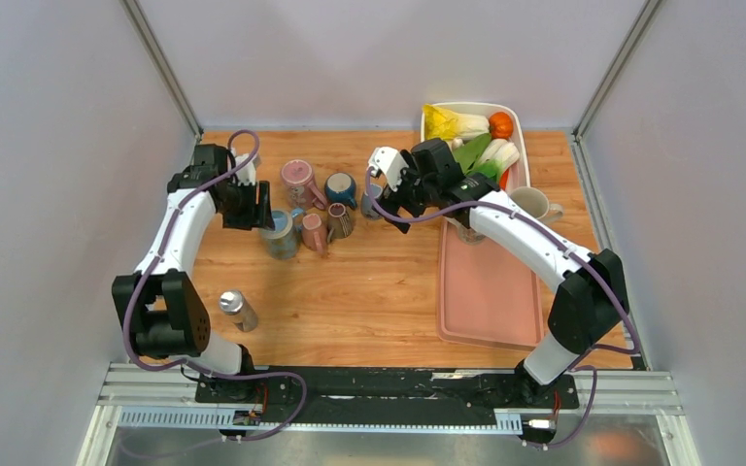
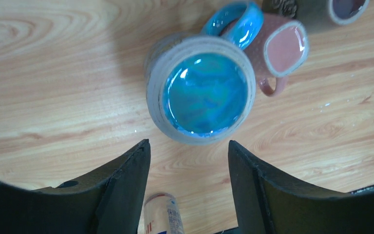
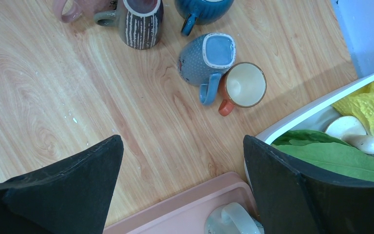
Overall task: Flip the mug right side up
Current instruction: Move the cup to the center of the board, then turn over the cup at the center of the board.
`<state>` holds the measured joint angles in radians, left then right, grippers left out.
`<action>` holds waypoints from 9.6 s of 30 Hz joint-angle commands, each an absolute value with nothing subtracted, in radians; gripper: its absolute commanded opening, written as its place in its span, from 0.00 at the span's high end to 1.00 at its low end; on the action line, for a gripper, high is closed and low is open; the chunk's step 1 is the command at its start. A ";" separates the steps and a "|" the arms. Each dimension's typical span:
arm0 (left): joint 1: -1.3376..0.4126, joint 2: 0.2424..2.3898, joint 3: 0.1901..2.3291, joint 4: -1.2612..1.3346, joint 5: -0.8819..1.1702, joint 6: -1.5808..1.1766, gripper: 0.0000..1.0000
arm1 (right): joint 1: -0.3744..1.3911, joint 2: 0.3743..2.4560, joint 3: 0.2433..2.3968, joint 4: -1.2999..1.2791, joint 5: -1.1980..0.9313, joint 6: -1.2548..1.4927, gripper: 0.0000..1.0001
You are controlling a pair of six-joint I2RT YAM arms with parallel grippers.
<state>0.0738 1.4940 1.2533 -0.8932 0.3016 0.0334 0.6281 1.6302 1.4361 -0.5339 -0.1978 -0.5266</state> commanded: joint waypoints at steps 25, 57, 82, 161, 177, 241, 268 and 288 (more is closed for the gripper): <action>0.082 1.656 1.330 -0.725 0.500 0.009 0.40 | 0.632 1.560 1.409 -0.508 -0.200 -0.560 0.00; 0.112 1.374 1.079 -0.852 0.505 0.162 0.34 | 0.632 1.580 1.396 -0.509 -0.206 -0.560 0.00; 0.009 1.426 1.040 -0.977 0.650 0.552 0.67 | 0.632 1.553 1.360 -0.528 -0.219 -0.574 0.00; -0.142 0.747 0.748 -0.282 0.628 0.545 0.38 | 0.616 1.845 1.470 -0.910 -0.804 -0.829 1.00; -0.444 0.788 0.602 0.321 0.386 0.867 0.21 | 0.368 1.885 1.721 -0.529 -1.334 0.221 1.00; -0.529 1.340 1.269 -0.622 0.196 0.104 1.00 | 0.592 1.328 1.189 -0.541 -0.612 -0.834 0.06; -0.529 1.424 1.319 -0.614 0.322 0.136 1.00 | 0.743 1.659 1.296 -0.468 -0.487 -0.991 0.69; -0.498 1.330 1.324 -0.642 0.223 0.208 0.49 | 0.626 1.410 1.152 -0.574 -0.543 -0.912 1.00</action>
<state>-0.5190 1.3628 1.2839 -0.6788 0.2192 0.1875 0.6399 1.5700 1.1667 -0.5884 -0.4576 -0.9226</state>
